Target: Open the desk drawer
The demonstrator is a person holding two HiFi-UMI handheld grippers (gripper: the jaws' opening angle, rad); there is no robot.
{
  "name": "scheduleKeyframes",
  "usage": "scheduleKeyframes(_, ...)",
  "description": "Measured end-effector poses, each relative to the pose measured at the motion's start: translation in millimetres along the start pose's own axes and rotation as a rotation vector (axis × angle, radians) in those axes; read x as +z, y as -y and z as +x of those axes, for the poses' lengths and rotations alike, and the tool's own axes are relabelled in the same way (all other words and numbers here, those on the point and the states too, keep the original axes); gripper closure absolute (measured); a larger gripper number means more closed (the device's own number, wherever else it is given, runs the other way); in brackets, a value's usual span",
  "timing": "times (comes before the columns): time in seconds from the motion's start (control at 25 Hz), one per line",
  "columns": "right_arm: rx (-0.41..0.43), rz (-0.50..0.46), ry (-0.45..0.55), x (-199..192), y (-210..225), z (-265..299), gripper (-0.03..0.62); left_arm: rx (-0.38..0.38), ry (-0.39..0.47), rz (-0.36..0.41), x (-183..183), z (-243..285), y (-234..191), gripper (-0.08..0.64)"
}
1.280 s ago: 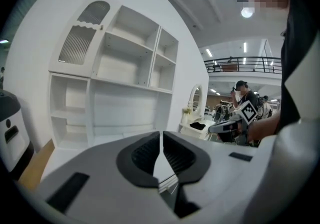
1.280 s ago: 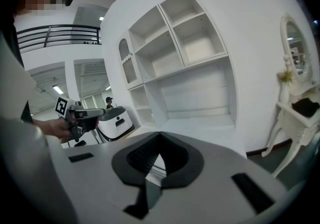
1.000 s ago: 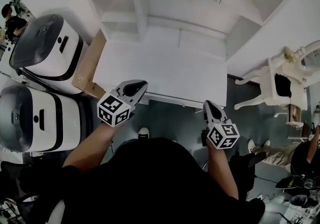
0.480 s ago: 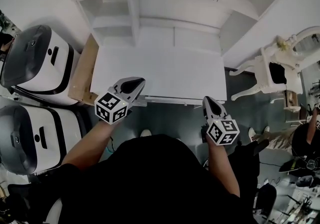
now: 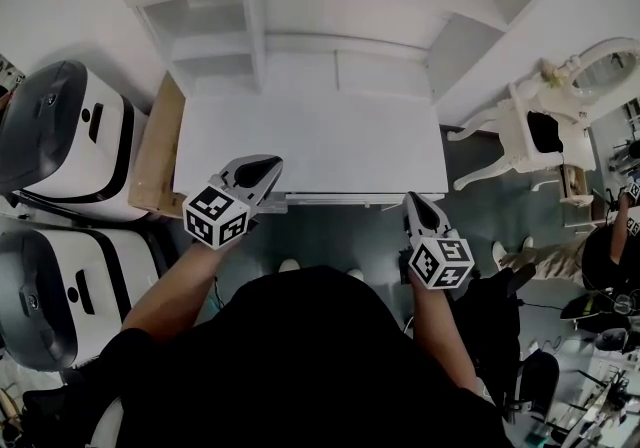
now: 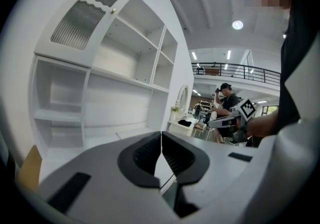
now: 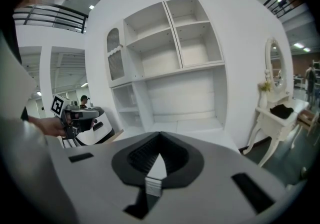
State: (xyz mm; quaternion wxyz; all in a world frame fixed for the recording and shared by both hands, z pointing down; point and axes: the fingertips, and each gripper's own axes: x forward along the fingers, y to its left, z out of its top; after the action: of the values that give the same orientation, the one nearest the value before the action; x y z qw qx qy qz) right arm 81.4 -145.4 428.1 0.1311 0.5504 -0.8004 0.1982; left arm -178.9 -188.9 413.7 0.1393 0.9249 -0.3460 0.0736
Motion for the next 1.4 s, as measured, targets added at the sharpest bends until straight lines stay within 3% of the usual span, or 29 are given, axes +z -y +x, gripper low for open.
scheduleKeyframes(0.2, -0.012, 0.022, -0.017, -6, 20, 1, 0.591, 0.019, 0.008, -0.025, -3, 10, 1, 0.548)
scheduleKeyframes(0.64, 0.056, 0.023, -0.114, -33, 66, 45, 0.591, 0.121, 0.019, -0.05, 8, 27, 1, 0.551)
scheduleKeyframes(1.12, 0.137, 0.037, -0.358, -145, 101, 98, 0.589, 0.179, -0.043, -0.076, -5, 55, 4, 0.551)
scheduleKeyframes(1.28, 0.157, -0.053, -0.459, -188, 105, 105, 0.588, 0.19, -0.063, -0.085, -10, 61, 2, 0.551)
scheduleKeyframes(1.4, 0.168, -0.051, -0.506, -211, 110, 107, 0.588, 0.196, -0.079, -0.101, -18, 64, 2, 0.551)
